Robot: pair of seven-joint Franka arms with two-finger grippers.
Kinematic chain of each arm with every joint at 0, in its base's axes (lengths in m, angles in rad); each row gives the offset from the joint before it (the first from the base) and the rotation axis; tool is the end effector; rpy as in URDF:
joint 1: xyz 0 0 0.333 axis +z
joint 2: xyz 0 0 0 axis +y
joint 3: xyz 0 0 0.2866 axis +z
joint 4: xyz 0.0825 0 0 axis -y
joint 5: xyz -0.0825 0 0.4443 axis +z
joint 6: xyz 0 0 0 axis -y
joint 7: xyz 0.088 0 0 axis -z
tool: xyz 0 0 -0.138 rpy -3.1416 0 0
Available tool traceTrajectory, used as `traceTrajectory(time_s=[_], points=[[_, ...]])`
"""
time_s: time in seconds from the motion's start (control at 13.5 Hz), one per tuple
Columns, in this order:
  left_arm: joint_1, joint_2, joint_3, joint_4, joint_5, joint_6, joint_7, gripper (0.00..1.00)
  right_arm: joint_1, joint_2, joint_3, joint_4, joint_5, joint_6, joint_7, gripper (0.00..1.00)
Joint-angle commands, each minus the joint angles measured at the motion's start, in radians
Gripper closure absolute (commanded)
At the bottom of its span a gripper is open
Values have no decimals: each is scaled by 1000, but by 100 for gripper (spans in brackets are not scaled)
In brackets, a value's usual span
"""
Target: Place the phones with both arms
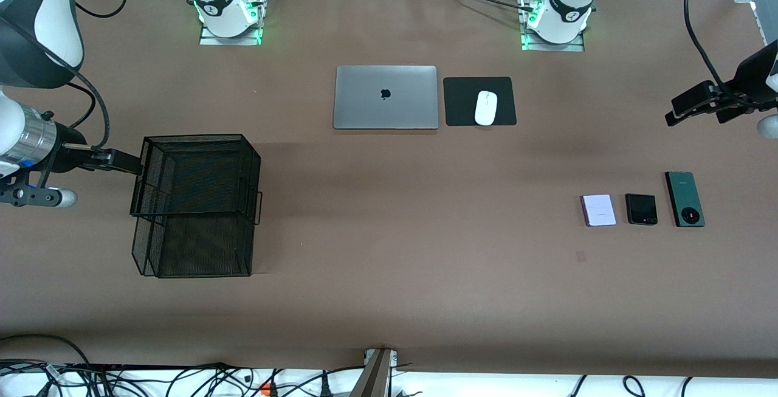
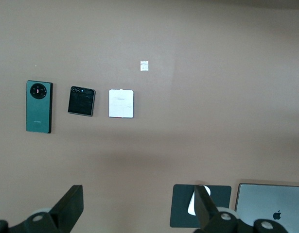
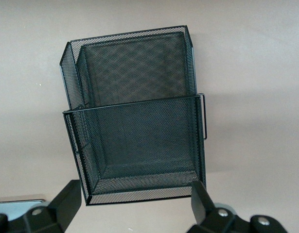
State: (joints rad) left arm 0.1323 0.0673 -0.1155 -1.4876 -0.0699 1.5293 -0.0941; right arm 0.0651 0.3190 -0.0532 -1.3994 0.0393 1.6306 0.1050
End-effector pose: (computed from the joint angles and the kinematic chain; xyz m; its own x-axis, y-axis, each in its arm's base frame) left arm 0.6289 0.0026 0.5634 0.9937 0.1076 -0.0322 0.1097 -0.9911 0.0749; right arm 0.6952 0.0173 0.4506 0.9916 -0.0941 -0.0891 -0.0956 -0.9953 -0.0129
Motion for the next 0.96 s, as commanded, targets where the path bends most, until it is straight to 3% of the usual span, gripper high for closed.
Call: traceTrajectory(time_s=[0.0,0.89], points=[[0,-15,7,-2,15,-9,30,0,-2,-15,4,0,-16,-15,4,0],[1,-15,8,-14,36,-37,17,0,-4,-15,3,3,-15,-17,10,0]])
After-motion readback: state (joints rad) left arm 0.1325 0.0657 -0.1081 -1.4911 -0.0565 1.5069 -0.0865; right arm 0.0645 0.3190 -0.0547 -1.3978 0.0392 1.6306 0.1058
